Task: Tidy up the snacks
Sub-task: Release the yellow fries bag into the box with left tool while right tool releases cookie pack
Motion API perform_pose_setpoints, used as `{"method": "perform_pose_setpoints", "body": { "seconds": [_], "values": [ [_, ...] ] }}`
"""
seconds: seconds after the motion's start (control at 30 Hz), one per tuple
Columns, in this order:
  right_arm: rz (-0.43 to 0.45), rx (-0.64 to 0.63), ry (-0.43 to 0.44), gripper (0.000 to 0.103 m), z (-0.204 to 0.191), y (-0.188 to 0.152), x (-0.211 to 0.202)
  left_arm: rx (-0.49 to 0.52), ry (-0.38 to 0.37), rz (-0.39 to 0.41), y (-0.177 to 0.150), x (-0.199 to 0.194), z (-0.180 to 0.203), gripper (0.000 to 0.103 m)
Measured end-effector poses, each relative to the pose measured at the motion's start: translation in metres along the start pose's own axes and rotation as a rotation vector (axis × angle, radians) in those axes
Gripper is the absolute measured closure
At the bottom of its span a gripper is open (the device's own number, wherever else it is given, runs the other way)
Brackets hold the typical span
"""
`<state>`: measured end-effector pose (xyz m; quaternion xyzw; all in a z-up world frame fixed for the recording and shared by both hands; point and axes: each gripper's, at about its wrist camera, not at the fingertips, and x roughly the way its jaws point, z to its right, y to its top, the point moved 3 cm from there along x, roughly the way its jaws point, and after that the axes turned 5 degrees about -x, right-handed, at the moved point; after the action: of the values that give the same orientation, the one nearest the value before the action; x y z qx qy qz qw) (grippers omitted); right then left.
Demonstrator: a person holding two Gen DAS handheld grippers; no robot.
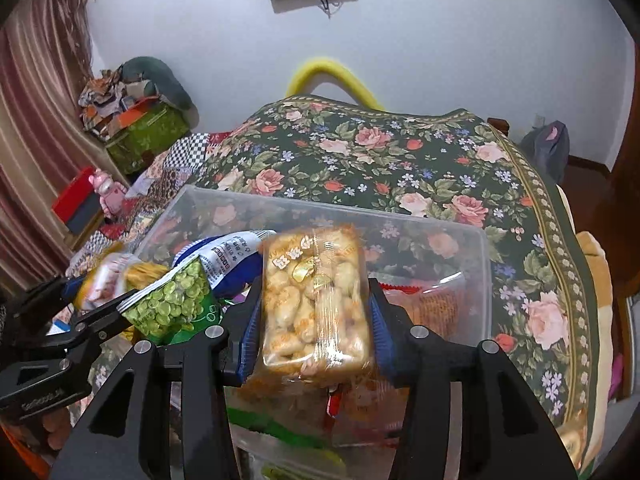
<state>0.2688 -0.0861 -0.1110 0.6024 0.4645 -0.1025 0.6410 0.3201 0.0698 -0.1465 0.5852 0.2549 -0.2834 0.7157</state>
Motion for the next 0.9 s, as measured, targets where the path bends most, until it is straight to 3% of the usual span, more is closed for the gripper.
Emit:
{"method": "perform_pose_setpoints", "body": {
  "seconds": [0.17, 0.63, 0.9],
  "values": [
    [0.018, 0.007, 0.003, 0.045, 0.0, 0.0, -0.011, 0.002, 0.003, 0.003, -0.003, -0.006, 0.001, 0.039],
    [0.078, -0.048, -0.001, 0.045, -0.005, -0.025, -0.062, 0.05, -0.02, 0.049, -0.024, -0.057, 0.009, 0.035],
    [0.004, -0.034, 0.008, 0.045, -0.001, -0.066, -0.058, 0.066, -0.022, -0.005, -0.059, -0.057, 0.008, 0.031]
  ]
}}
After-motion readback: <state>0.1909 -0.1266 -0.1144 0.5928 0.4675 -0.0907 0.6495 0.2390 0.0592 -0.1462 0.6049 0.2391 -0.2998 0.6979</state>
